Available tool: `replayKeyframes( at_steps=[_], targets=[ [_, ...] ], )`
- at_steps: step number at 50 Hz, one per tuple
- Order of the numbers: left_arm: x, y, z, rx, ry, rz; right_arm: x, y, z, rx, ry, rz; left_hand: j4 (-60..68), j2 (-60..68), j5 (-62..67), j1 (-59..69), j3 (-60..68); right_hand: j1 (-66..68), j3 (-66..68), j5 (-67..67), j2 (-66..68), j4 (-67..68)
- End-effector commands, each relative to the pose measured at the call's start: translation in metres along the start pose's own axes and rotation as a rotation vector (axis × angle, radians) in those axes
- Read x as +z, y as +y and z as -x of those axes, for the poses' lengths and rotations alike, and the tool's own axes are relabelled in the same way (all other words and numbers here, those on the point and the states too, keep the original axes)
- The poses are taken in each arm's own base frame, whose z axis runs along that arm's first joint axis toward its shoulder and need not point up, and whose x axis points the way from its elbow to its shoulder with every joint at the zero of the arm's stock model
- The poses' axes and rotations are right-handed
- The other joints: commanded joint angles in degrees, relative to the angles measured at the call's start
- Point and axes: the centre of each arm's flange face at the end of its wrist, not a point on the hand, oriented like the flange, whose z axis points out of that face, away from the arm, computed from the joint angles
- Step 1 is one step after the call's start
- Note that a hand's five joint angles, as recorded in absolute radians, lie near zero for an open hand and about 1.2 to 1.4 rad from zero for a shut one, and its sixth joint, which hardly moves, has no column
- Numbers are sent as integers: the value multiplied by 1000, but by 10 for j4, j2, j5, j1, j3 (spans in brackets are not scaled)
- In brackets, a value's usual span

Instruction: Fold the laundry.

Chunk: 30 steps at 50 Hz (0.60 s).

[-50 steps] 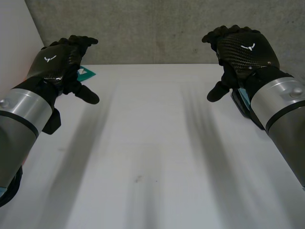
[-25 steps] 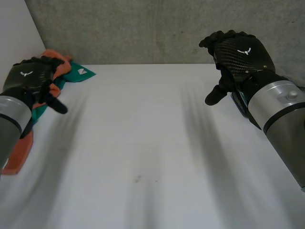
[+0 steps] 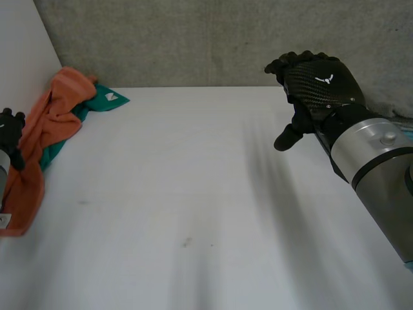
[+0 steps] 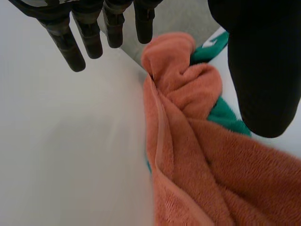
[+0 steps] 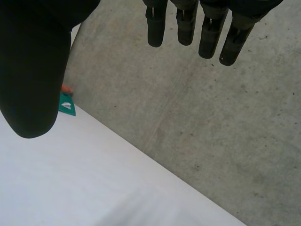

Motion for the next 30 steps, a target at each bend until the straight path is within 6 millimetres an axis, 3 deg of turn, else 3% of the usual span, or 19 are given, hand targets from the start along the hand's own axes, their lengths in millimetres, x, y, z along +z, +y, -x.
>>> replayKeyframes(
  at_steps=[1, 9, 30],
  targets=[
    [17, 13, -5, 65, -42, -3, 0, 2, 1, 0, -2, 5, 11, 12, -12, 17, 9, -17, -6, -27, -21, -13],
    [25, 18, -6, 150, -61, -7, -1, 4, 1, -1, -3, 12, 21, 22, -2, 28, 19, -17, -6, -27, -21, -13],
    [36, 39, -17, 155, -35, 33, 2, 13, 3, -2, -9, 41, 43, 44, 20, 49, 41, -17, -6, -27, -21, -13]
  ],
)
